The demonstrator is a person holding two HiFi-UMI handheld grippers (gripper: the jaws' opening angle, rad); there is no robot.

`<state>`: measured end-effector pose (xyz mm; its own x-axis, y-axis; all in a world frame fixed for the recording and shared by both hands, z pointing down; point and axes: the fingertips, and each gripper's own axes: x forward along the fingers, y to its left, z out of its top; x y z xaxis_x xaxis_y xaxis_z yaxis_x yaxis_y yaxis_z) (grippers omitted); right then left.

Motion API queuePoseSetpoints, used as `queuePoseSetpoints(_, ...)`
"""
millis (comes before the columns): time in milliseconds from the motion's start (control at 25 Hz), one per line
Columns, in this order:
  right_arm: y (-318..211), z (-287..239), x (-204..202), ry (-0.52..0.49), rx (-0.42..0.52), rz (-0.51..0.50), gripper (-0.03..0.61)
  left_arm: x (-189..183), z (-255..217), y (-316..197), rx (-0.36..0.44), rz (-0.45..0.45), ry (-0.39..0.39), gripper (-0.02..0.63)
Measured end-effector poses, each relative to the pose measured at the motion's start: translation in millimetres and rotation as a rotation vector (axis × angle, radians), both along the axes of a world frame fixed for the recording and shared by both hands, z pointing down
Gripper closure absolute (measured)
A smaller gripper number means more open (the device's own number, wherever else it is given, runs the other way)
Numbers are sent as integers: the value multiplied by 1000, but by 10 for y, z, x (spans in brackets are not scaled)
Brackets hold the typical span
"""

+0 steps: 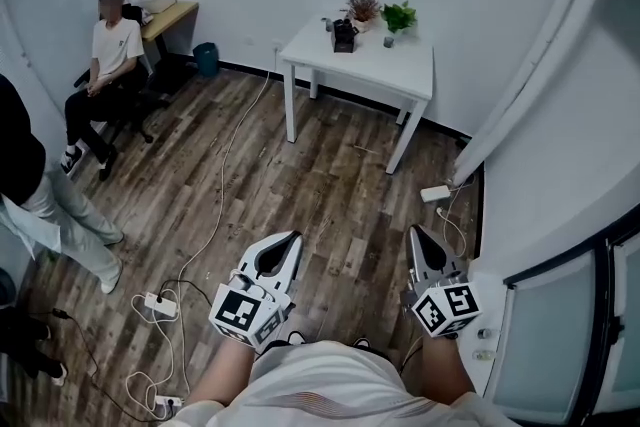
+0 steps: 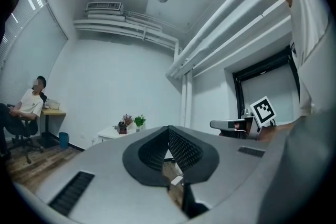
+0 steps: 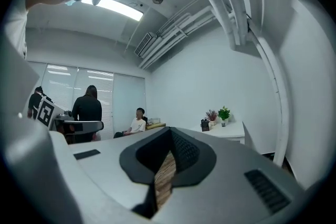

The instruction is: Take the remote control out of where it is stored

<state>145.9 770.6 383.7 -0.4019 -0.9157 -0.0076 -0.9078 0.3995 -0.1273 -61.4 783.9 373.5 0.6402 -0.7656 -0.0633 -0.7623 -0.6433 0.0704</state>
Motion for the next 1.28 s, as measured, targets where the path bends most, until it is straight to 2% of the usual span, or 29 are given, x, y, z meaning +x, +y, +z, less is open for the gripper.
queuePoseSetpoints(280,-198,-32,-301,-9,10,8,566,-409,113,-193,-18,-12,-4,606)
queuePoseSetpoints(520,-477,47,-294,-12,-33,27,566,-500,129,-460,-18,-42,-6,606)
queuePoseSetpoints(720,-963,121,-388,-2,-41,3,566,-590,123,-846,-13,-81,5,606)
queuePoseSetpoints(880,-1449,0,-244,28,-10,21,566,-452,23,-1266,0,-100,-11,606)
queuePoseSetpoints(1040,-1894,-36,-9,14,-12,18,566,-242,-57,-1660,4,-113,-23,606)
queuePoseSetpoints(1280,-2510,3,532,-6,-38,7,566,258,-123,-2291,-3,-116,-50,606)
